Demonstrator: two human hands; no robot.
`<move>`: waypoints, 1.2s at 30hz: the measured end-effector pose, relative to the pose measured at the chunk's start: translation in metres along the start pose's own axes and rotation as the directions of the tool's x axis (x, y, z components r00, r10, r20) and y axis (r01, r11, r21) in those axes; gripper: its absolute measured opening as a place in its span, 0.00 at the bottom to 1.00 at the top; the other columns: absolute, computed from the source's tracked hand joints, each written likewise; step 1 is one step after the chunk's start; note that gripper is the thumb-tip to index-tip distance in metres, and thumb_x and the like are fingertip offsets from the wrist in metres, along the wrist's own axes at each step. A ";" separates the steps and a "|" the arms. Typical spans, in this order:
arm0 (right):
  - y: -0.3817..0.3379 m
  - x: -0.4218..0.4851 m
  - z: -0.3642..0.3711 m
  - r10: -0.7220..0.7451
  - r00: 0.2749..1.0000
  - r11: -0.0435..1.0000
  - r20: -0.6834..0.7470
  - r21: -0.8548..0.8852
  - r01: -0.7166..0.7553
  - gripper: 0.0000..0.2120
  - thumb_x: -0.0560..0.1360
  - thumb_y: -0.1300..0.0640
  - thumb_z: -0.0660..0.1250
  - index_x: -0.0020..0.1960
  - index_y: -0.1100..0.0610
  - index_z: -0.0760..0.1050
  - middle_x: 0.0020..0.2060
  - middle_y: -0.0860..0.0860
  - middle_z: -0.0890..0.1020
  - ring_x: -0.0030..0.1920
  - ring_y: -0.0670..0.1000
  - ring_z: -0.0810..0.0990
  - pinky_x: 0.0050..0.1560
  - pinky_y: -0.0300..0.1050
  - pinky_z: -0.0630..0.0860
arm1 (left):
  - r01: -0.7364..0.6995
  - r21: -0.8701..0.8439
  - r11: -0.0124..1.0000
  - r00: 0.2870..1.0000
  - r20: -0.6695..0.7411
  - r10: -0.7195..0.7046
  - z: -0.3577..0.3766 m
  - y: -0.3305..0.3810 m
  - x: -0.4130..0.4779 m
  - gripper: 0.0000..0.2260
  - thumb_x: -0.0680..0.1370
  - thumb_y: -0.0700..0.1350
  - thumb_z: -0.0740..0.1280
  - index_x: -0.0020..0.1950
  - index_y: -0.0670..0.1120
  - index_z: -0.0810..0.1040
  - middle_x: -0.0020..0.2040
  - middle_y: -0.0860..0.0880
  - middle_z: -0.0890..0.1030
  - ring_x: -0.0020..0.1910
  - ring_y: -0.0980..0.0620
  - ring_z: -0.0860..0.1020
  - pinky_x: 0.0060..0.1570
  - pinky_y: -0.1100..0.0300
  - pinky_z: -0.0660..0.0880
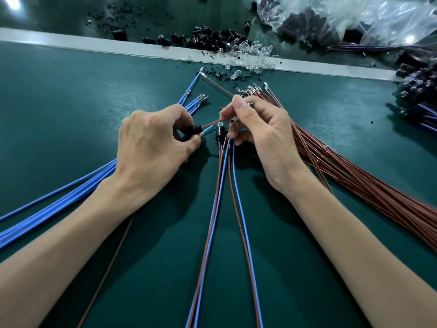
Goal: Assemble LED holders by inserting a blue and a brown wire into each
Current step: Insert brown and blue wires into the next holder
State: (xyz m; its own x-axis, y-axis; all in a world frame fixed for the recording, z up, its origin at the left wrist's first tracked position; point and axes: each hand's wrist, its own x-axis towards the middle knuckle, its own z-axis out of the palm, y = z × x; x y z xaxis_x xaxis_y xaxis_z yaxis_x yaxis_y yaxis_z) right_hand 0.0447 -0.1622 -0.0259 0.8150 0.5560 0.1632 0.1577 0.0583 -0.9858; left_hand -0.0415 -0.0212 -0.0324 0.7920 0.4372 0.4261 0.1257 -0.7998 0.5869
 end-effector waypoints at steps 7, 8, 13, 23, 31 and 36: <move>0.000 0.002 -0.002 0.060 0.998 0.986 0.021 0.156 -0.063 0.18 0.81 0.50 0.52 0.48 0.57 0.77 0.37 0.51 0.80 0.31 0.47 0.76 0.32 0.38 0.73 | 0.137 -0.255 0.957 0.987 -0.051 -0.154 -0.001 -0.001 0.005 0.05 0.69 0.48 0.75 0.37 0.54 0.80 0.33 0.59 0.80 0.28 0.65 0.75 0.38 0.66 0.74; 0.000 0.002 -0.002 0.069 0.997 0.984 0.017 0.163 -0.071 0.18 0.82 0.51 0.51 0.49 0.58 0.77 0.37 0.51 0.79 0.31 0.46 0.76 0.31 0.38 0.73 | 0.144 -0.311 0.939 0.983 -0.061 -0.171 -0.002 0.000 0.005 0.07 0.70 0.47 0.76 0.37 0.55 0.78 0.33 0.59 0.80 0.28 0.64 0.74 0.36 0.68 0.73; 0.001 -0.001 0.000 0.016 1.000 0.999 0.011 -0.027 -0.016 0.06 0.78 0.59 0.64 0.49 0.54 0.79 0.35 0.45 0.80 0.32 0.42 0.76 0.33 0.36 0.73 | 0.124 -0.524 0.842 0.980 -0.068 -0.187 0.000 0.005 0.004 0.09 0.69 0.44 0.77 0.37 0.53 0.78 0.30 0.62 0.80 0.30 0.60 0.74 0.34 0.68 0.74; 0.001 -0.003 0.002 -0.089 0.996 0.988 0.018 -0.121 0.091 0.07 0.77 0.60 0.66 0.40 0.53 0.76 0.29 0.43 0.77 0.28 0.40 0.74 0.32 0.32 0.70 | 0.071 -0.497 0.865 0.997 0.071 -0.041 0.003 0.009 -0.001 0.06 0.70 0.43 0.75 0.39 0.47 0.79 0.33 0.50 0.81 0.29 0.61 0.72 0.32 0.69 0.71; 0.000 0.010 -0.008 0.003 0.875 0.972 -0.484 0.208 0.111 0.11 0.83 0.59 0.55 0.42 0.55 0.67 0.24 0.44 0.74 0.23 0.44 0.71 0.25 0.36 0.68 | -0.090 -0.305 0.948 0.990 0.078 0.119 0.001 0.007 -0.005 0.07 0.70 0.47 0.74 0.39 0.45 0.81 0.33 0.54 0.81 0.33 0.52 0.77 0.34 0.62 0.74; 0.000 0.009 -0.012 0.077 0.950 0.932 -0.303 0.360 0.039 0.09 0.81 0.54 0.57 0.46 0.57 0.71 0.29 0.46 0.75 0.27 0.45 0.71 0.28 0.36 0.68 | -0.055 -0.354 0.934 0.997 0.039 0.074 0.002 0.006 -0.004 0.07 0.70 0.46 0.74 0.40 0.44 0.81 0.33 0.49 0.81 0.30 0.51 0.76 0.34 0.59 0.74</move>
State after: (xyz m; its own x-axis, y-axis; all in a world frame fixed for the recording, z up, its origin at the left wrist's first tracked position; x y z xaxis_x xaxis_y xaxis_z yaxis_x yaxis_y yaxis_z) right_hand 0.0587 -0.1671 -0.0236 0.9554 0.2811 0.0909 -0.0220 0.3745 -0.9269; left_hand -0.0425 -0.0284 -0.0326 0.8218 0.3608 0.4410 -0.1375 -0.6254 0.7681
